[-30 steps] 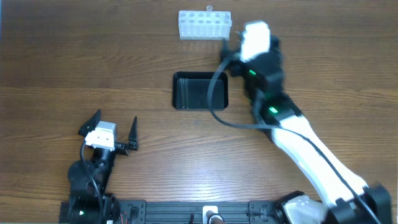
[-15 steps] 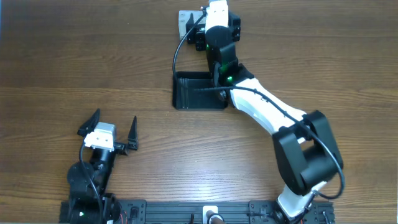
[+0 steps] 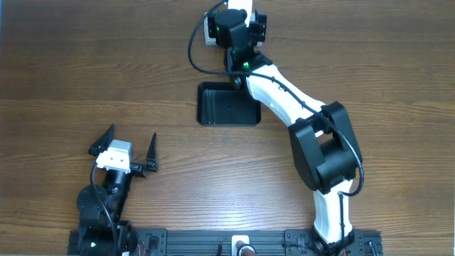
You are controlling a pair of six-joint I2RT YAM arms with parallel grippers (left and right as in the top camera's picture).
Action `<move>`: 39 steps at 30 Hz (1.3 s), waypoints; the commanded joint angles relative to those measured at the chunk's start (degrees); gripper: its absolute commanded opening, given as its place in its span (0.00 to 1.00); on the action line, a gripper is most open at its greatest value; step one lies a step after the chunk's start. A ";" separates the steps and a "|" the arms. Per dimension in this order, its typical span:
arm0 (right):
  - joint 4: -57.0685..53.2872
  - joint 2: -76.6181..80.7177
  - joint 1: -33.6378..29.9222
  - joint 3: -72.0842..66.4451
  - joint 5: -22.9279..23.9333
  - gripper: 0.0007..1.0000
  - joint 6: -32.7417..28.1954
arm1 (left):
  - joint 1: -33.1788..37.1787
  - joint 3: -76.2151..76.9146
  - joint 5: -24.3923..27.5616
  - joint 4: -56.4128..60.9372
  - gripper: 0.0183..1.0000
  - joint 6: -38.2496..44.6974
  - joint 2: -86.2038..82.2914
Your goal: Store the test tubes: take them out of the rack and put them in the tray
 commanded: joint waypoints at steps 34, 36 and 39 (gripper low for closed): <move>-4.44 16.81 -3.48 17.64 -0.31 0.76 1.70 | -0.22 -0.28 0.70 -0.02 1.00 0.81 -0.46; -4.66 16.81 -3.52 17.64 -0.31 0.71 1.70 | -0.22 -0.28 0.70 -0.02 1.00 0.81 -0.46; -4.72 16.81 -3.50 17.64 -0.28 0.64 1.70 | -0.22 -0.28 0.70 -0.02 1.00 0.81 -0.46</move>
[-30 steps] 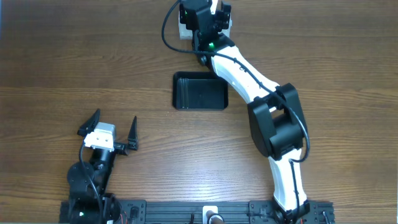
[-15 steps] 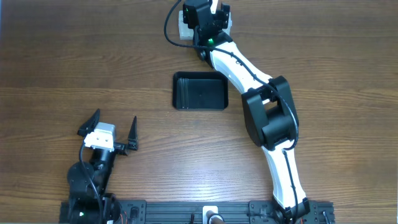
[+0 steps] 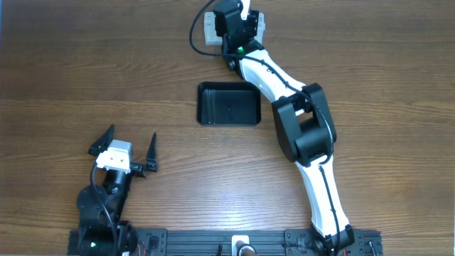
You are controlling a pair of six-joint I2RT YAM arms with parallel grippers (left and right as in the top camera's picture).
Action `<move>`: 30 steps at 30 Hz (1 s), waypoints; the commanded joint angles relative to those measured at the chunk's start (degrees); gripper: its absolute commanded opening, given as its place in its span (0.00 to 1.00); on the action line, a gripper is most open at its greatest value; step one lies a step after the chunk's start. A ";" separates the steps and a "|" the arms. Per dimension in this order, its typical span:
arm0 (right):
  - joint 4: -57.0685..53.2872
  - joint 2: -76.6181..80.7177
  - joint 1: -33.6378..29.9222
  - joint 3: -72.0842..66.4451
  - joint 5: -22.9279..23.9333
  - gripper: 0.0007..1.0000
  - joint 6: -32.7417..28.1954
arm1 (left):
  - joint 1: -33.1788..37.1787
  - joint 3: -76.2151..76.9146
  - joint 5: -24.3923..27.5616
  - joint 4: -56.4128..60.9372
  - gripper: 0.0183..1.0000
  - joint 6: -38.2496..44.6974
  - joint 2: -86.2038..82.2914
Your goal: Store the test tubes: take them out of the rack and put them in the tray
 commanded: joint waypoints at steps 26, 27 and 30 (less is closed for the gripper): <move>-0.66 0.35 -0.57 1.27 2.08 0.16 -0.26 | -0.22 -0.28 0.70 0.00 1.00 0.81 -0.46; -0.66 0.35 -0.57 1.27 2.08 0.16 -0.26 | -0.22 -0.28 0.70 0.00 1.00 0.81 -0.46; -0.66 0.35 -0.57 1.27 2.08 0.15 -0.26 | -0.22 -0.28 0.70 0.00 1.00 0.81 -0.46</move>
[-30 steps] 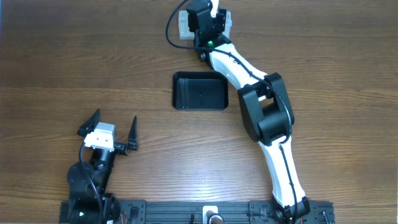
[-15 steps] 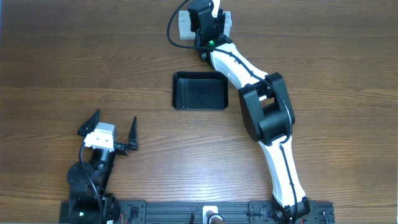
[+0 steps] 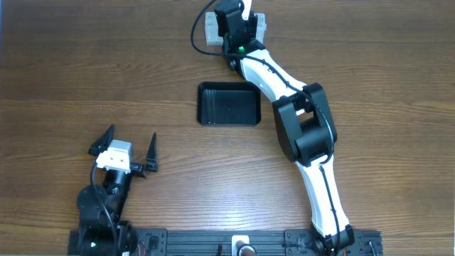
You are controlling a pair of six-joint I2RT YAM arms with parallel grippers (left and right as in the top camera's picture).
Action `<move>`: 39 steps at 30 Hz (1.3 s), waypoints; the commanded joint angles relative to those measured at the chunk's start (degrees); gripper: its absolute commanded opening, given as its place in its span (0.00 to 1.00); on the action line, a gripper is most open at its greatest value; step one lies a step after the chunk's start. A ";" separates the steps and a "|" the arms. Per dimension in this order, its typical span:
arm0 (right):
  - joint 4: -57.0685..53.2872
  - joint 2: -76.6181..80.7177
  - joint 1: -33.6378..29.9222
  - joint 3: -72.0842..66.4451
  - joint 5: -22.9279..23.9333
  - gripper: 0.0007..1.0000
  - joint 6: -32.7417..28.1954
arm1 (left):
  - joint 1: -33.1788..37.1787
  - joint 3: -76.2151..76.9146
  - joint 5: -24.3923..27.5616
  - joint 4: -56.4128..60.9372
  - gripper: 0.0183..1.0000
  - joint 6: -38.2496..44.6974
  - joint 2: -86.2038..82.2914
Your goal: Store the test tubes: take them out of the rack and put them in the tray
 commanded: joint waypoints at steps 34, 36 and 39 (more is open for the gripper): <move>-13.62 -27.41 8.33 1.29 10.14 0.14 -1.36 | -0.22 -0.28 0.70 -0.02 1.00 0.81 -0.46; -22.14 -28.02 9.14 1.29 9.40 0.14 4.55 | -0.22 -0.28 0.70 -0.02 1.00 0.81 -0.46; -35.41 -27.52 9.27 1.27 2.95 0.14 13.77 | -0.22 -0.28 0.70 -0.02 1.00 0.81 -0.46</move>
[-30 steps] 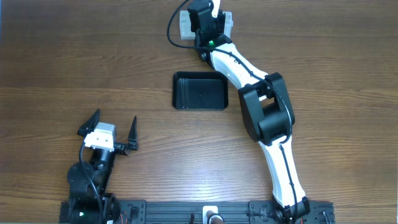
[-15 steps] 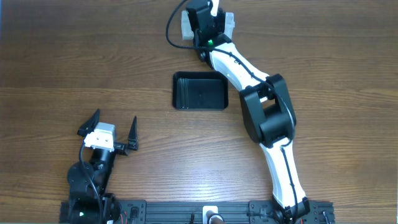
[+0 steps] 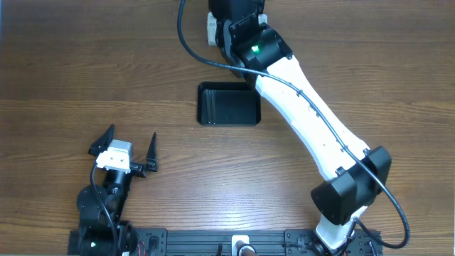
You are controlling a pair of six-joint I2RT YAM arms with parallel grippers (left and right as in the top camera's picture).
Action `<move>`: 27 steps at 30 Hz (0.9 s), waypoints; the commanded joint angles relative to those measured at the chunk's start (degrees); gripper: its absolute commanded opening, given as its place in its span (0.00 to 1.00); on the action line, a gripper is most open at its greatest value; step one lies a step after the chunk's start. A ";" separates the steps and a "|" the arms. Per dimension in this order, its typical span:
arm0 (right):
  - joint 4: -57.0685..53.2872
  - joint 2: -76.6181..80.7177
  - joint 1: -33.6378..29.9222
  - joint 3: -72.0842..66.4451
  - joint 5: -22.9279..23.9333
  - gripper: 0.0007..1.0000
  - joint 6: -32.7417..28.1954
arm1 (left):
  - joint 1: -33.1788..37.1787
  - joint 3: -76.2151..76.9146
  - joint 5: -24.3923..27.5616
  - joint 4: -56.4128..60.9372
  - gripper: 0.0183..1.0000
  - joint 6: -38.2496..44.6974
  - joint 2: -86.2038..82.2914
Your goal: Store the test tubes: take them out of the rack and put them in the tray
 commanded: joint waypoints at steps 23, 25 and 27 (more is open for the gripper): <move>-31.98 19.63 -1.97 -0.79 -31.21 0.10 21.68 | -0.22 -0.28 0.70 -0.02 1.00 0.81 -0.46; -32.89 19.63 -1.95 -0.79 -30.51 0.10 21.68 | -0.22 -0.28 0.70 -0.02 1.00 0.81 -0.46; -33.79 19.78 -1.92 -0.79 -29.94 0.09 21.68 | -0.22 -0.28 0.70 0.00 1.00 0.81 -0.46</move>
